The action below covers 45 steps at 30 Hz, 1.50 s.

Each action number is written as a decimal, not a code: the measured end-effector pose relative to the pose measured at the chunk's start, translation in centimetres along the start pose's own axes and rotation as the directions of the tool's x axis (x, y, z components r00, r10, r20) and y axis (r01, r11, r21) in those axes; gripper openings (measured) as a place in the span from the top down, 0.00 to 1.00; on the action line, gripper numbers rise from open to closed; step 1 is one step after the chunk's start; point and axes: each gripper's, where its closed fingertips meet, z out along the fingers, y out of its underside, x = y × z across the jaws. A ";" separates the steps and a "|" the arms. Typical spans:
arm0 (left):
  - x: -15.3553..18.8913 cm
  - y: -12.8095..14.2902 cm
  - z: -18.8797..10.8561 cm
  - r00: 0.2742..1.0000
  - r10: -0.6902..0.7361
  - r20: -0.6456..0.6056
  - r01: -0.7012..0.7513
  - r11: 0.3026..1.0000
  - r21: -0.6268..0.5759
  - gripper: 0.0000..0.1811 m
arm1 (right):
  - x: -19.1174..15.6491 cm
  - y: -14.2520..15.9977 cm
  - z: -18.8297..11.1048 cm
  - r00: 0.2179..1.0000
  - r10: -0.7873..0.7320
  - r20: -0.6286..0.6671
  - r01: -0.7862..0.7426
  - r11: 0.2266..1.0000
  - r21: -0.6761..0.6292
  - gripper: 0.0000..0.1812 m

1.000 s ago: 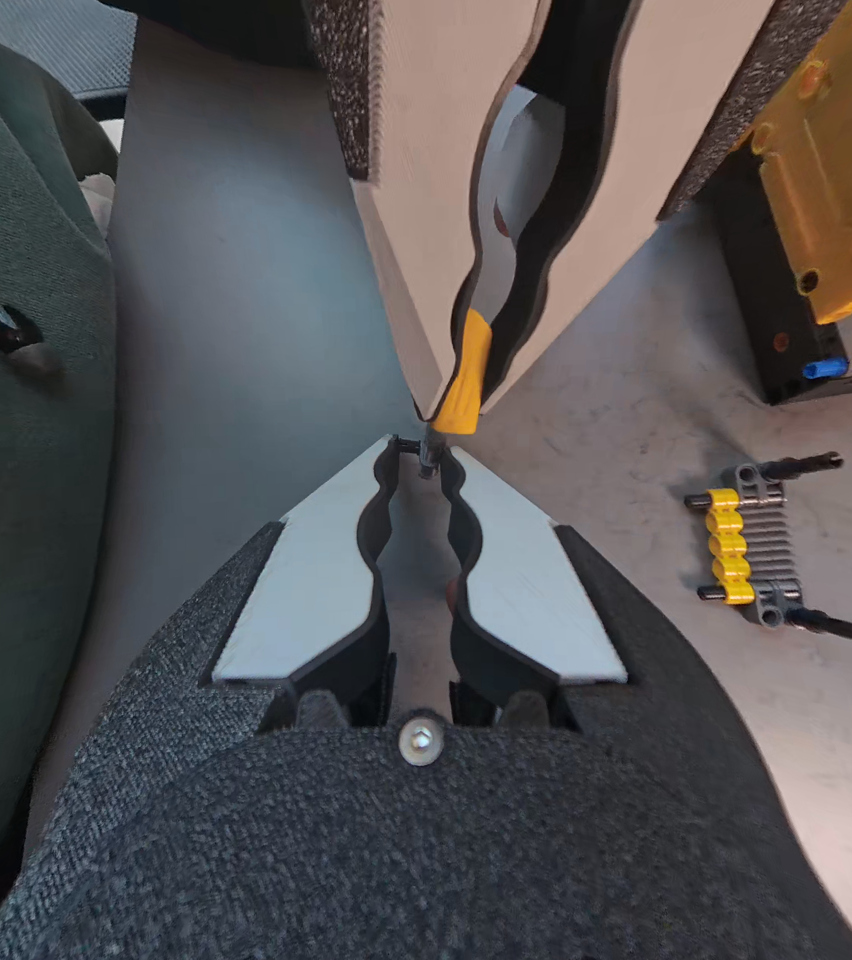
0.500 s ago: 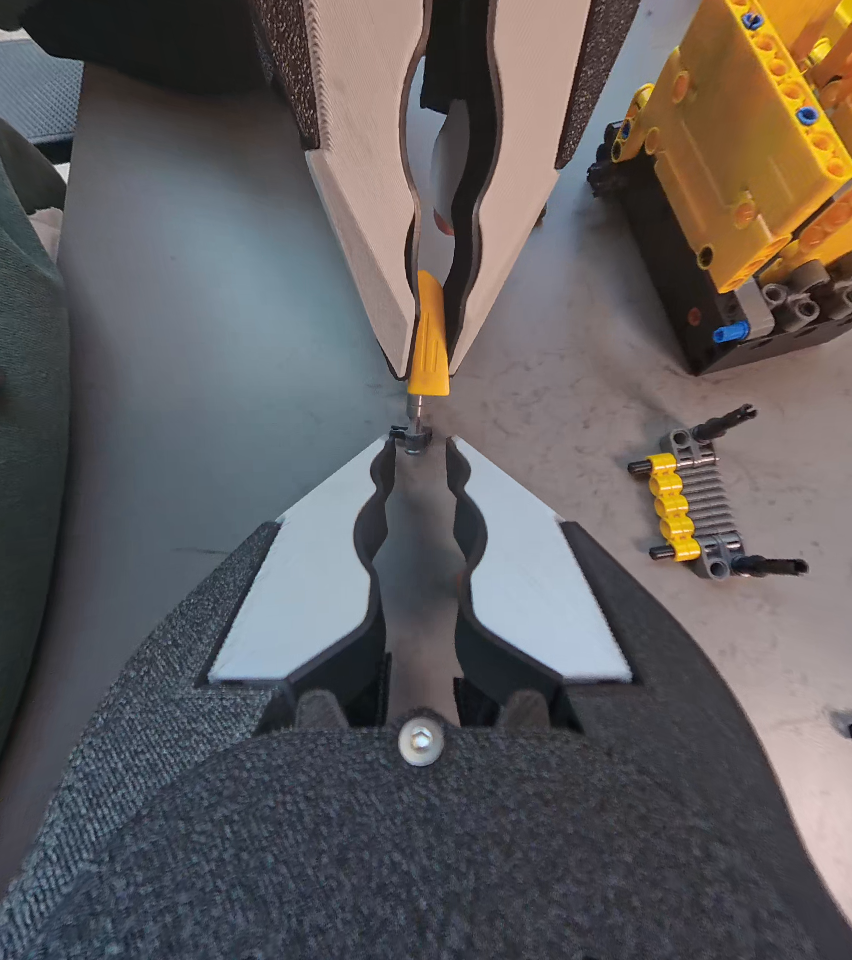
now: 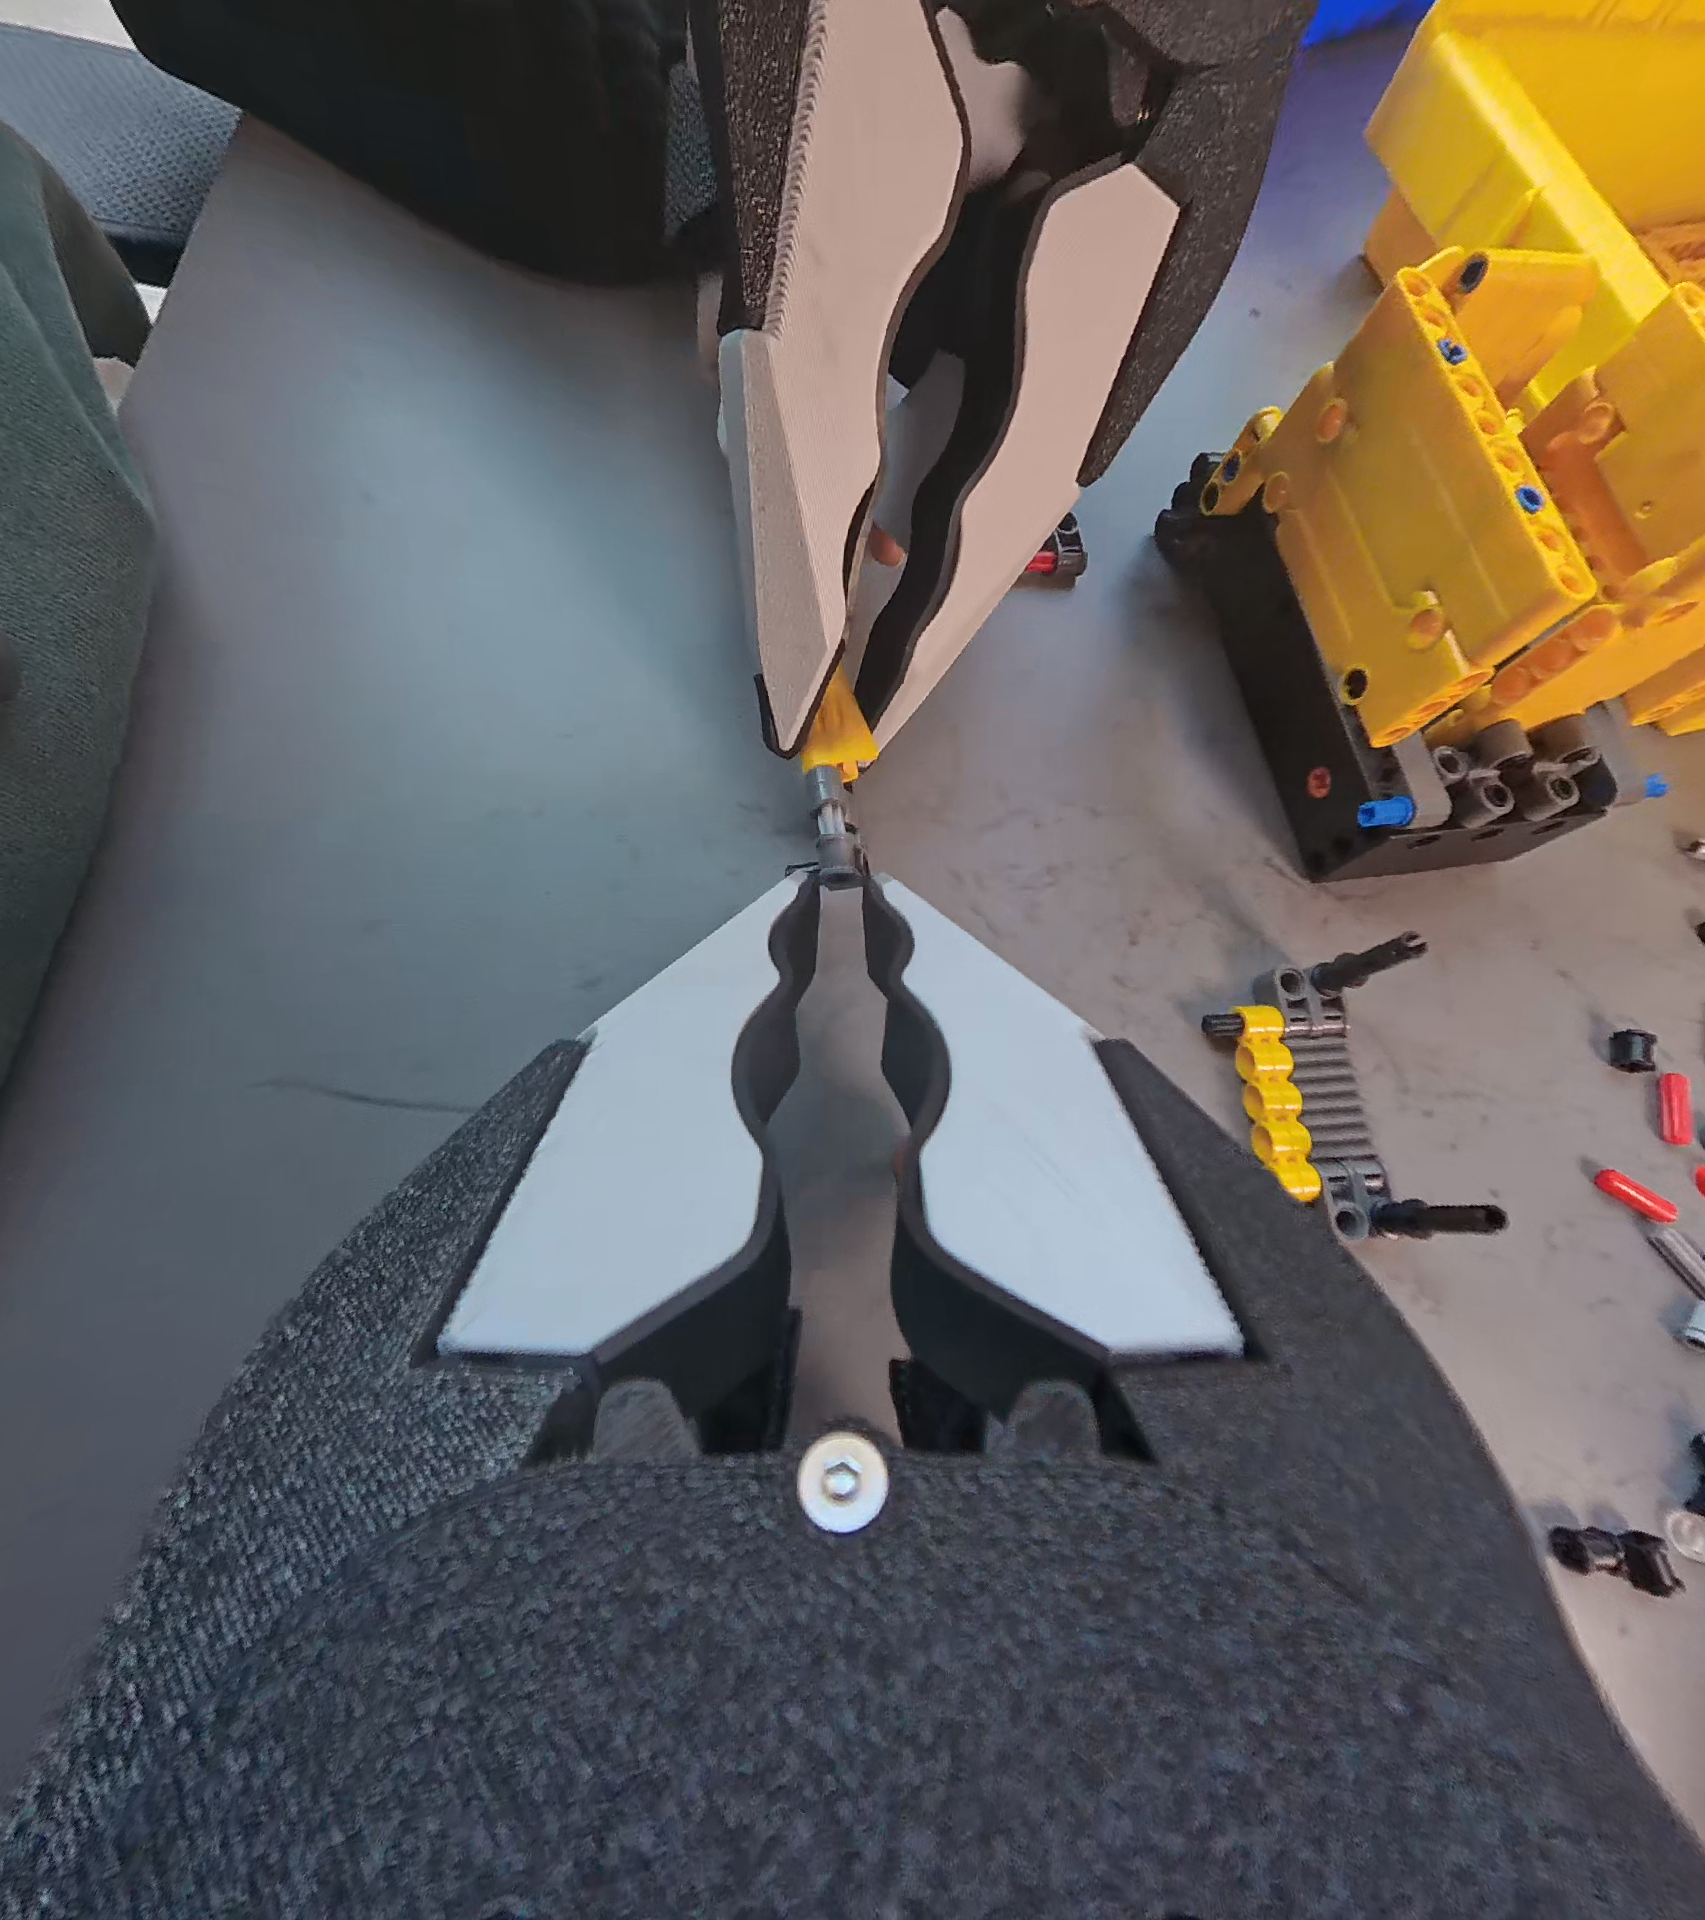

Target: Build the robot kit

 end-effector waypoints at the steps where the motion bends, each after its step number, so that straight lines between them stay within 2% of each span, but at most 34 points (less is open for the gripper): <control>1: 0.0 0.0 0.0 1.000 -0.002 -0.005 0.002 1.000 0.002 0.95 | 0.1 0.0 0.0 1.000 -0.023 -0.011 0.023 1.000 0.008 0.95; 7: 0.2 0.1 0.0 0.998 -0.026 -0.053 0.027 1.000 0.012 0.95 | -0.2 -0.7 0.0 0.985 -0.165 -0.042 0.168 0.984 0.064 0.96; 12: 0.4 -0.1 -0.1 0.992 -0.071 -0.103 0.074 0.997 0.031 0.95 | -0.4 -0.9 -0.3 0.973 -0.226 -0.056 0.229 0.971 0.071 0.97; 24: 0.7 -0.1 0.1 0.976 -0.140 -0.167 0.141 0.990 -0.006 0.96 | -0.8 -0.7 -0.2 0.916 -0.398 -0.058 0.390 0.914 -0.107 0.97; 32: 1.1 -0.2 0.5 0.979 -0.131 -0.158 0.114 0.988 -0.109 0.96 | -1.4 -0.4 -0.6 0.889 -0.458 0.008 0.453 0.874 -0.174 0.97; 37: 0.9 -1.3 0.3 0.980 -0.130 -0.150 0.110 0.985 -0.134 0.96 | -0.8 -0.9 -1.0 0.902 -0.433 -0.001 0.428 0.891 -0.151 0.97; 42: 0.9 -1.6 0.1 0.971 -0.159 -0.178 0.144 0.985 -0.094 0.96 | -0.6 -1.4 -1.3 0.930 -0.366 -0.034 0.362 0.928 -0.084 0.98; 45: 1.0 -1.9 0.0 0.962 -0.168 -0.214 0.166 0.986 -0.031 0.96 | -0.3 -1.9 -1.8 0.963 -0.268 -0.022 0.268 0.963 -0.019 0.97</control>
